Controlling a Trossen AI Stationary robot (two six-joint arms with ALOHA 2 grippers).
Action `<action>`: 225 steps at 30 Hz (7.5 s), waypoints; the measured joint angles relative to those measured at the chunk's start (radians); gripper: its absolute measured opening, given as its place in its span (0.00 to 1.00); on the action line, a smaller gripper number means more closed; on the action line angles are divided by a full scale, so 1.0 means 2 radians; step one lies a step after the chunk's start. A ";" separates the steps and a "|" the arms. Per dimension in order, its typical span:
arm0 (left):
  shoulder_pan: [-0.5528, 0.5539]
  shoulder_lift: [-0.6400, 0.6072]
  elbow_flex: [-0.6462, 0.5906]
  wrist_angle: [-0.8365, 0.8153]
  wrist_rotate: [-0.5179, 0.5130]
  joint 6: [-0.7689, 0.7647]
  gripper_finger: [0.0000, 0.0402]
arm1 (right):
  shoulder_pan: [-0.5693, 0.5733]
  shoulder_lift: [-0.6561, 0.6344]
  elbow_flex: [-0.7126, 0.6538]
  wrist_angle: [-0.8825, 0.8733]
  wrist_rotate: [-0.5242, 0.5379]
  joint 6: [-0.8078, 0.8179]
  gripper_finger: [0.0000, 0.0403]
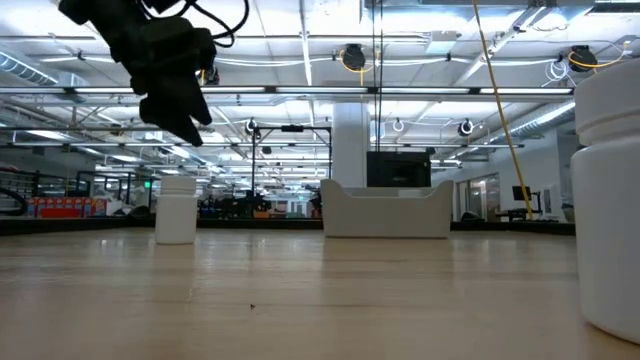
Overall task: Pick and place pill bottles into a basket
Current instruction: Put the white medicine bottle into the gray bin
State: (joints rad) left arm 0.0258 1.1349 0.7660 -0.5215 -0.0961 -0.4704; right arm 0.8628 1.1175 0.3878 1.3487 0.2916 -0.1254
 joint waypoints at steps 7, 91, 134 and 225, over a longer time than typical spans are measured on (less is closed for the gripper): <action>-0.018 0.016 0.015 -0.072 -0.020 -0.035 0.82 | 0.013 0.001 0.000 0.004 -0.002 -0.025 0.73; -0.043 0.160 0.014 0.001 -0.013 -0.038 0.82 | 0.014 0.001 0.001 -0.003 -0.001 -0.009 0.73; -0.038 0.165 0.014 0.069 0.000 -0.027 0.42 | 0.014 0.001 0.001 -0.011 -0.001 -0.009 0.73; 0.165 0.489 0.489 -0.071 0.087 0.325 0.42 | 0.015 0.001 0.000 -0.049 0.000 0.002 0.73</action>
State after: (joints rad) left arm 0.3556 2.1138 1.7447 -0.6630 0.0788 0.1801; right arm 0.8921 1.1191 0.3886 1.2511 0.2909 -0.1215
